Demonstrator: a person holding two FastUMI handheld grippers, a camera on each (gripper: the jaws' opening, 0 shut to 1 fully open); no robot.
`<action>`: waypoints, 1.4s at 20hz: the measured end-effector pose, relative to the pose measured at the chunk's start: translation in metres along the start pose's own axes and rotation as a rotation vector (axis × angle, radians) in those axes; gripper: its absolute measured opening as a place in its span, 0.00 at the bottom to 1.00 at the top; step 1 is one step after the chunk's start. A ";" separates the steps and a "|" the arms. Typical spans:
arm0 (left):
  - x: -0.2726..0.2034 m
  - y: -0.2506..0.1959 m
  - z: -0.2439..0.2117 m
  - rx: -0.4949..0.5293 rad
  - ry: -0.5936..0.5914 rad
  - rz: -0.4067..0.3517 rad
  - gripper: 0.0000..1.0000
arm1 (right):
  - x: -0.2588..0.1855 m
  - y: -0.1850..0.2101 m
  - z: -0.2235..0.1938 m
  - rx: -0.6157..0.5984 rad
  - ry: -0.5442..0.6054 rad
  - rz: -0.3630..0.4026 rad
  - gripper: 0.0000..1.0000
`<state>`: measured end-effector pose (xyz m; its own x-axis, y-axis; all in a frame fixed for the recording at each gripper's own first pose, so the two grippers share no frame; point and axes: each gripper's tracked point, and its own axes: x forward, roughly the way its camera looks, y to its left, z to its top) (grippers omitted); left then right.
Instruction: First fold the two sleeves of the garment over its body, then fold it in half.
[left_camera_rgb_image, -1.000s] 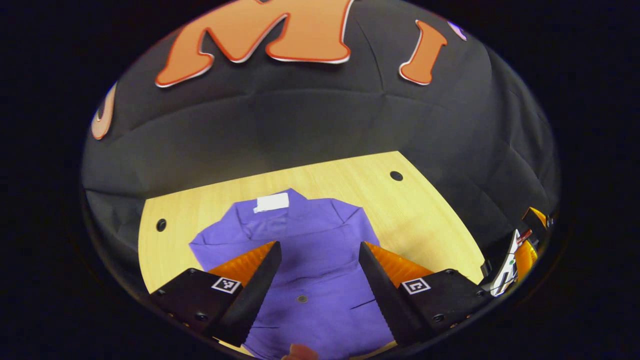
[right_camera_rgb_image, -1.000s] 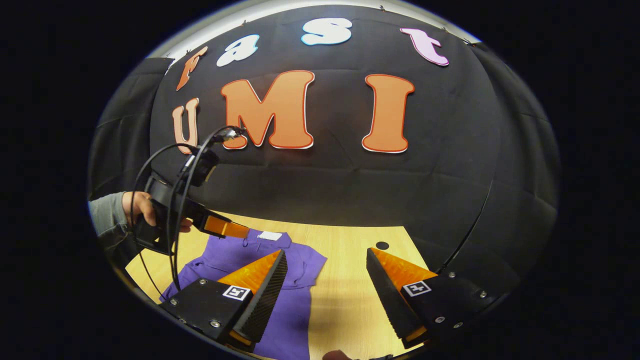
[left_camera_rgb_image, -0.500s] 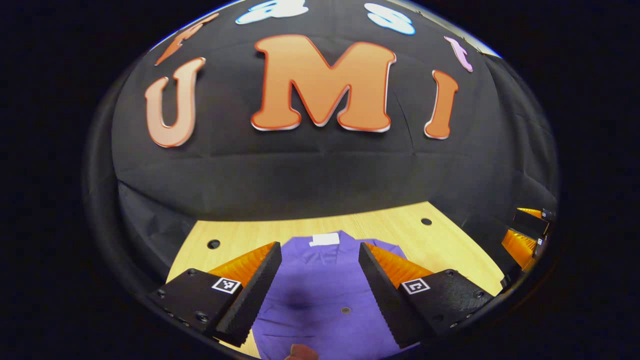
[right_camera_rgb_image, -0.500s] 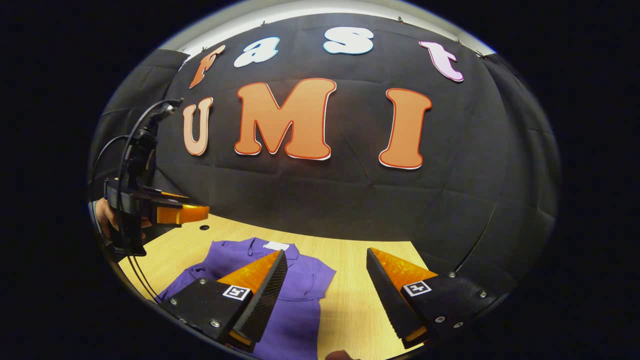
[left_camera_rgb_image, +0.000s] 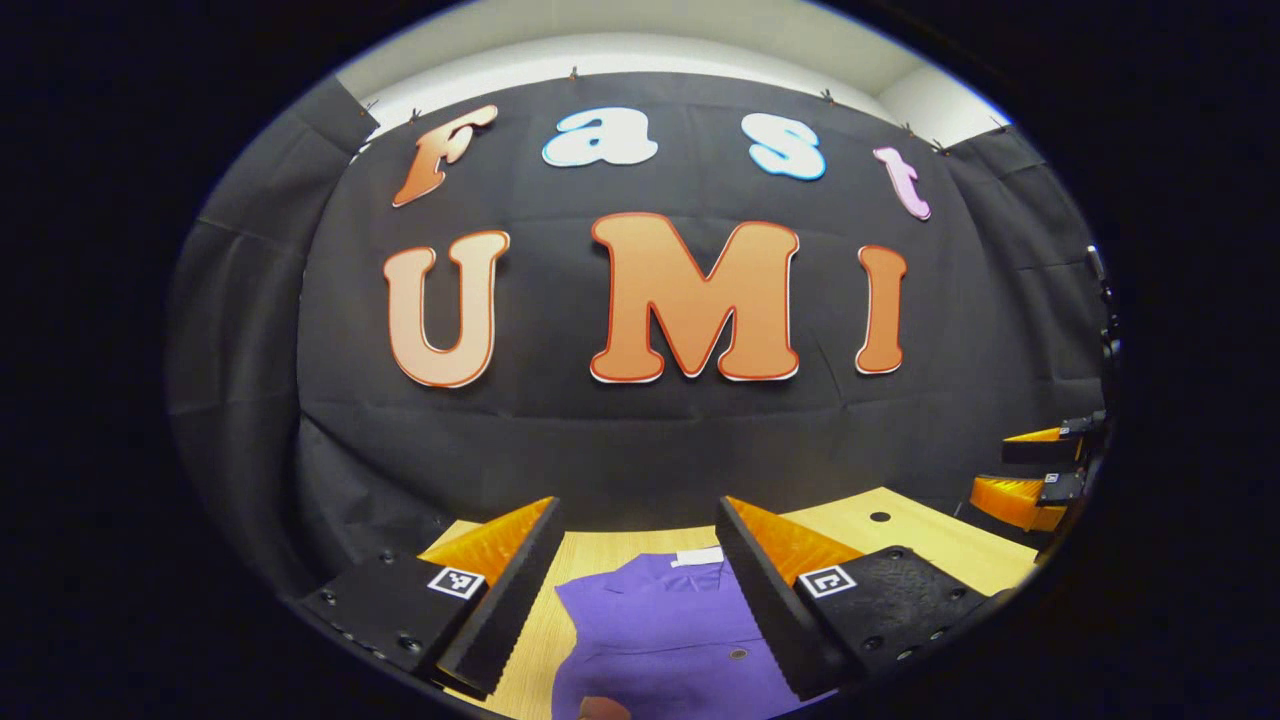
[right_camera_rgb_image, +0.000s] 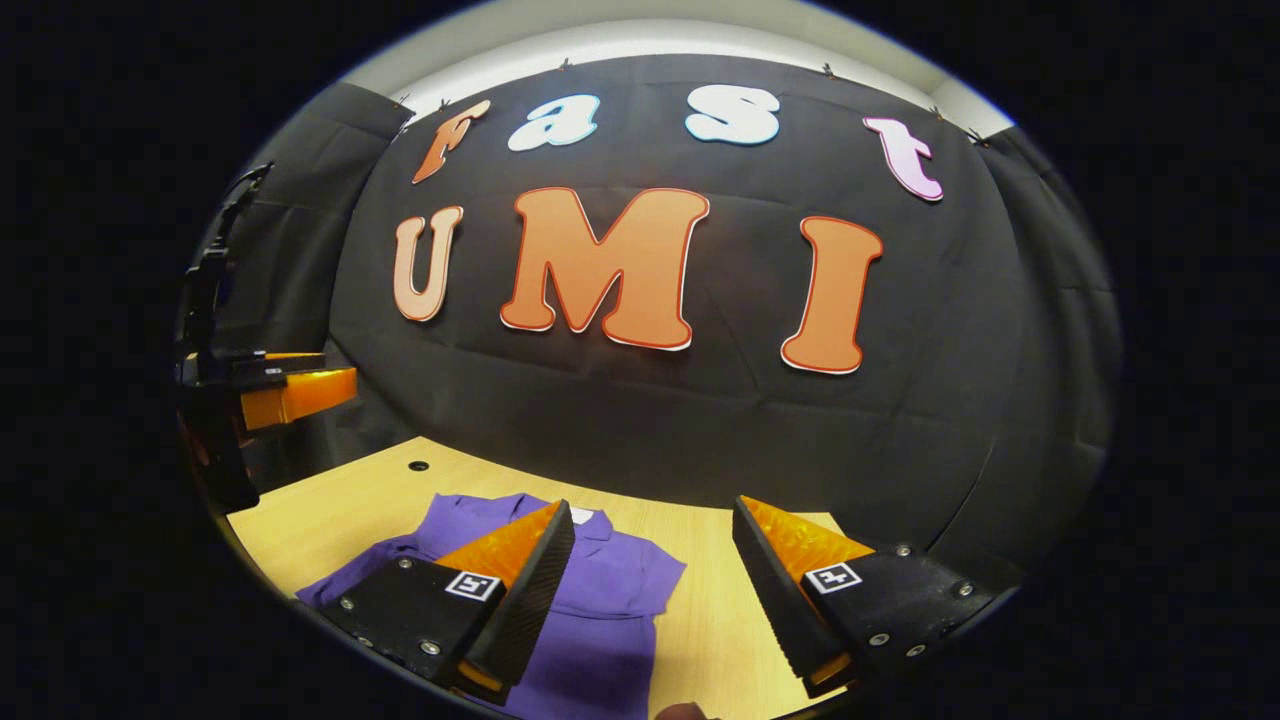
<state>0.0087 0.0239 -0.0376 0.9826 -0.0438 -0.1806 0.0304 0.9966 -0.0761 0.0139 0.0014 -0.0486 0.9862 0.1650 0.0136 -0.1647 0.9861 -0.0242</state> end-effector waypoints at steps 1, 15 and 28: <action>-0.006 0.000 -0.003 -0.010 -0.003 0.001 0.98 | -0.001 0.002 -0.003 0.014 0.005 0.004 0.95; -0.056 0.040 -0.125 0.148 0.272 0.095 0.98 | -0.030 0.005 -0.126 0.030 0.365 0.023 0.95; -0.110 0.050 -0.282 0.076 0.770 0.064 0.99 | -0.086 0.009 -0.260 0.142 0.826 0.031 0.96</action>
<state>-0.1492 0.0587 -0.2976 0.5790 0.0058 -0.8153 0.0176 0.9997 0.0197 -0.0676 -0.0090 -0.3094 0.6675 0.1778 -0.7231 -0.1379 0.9838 0.1146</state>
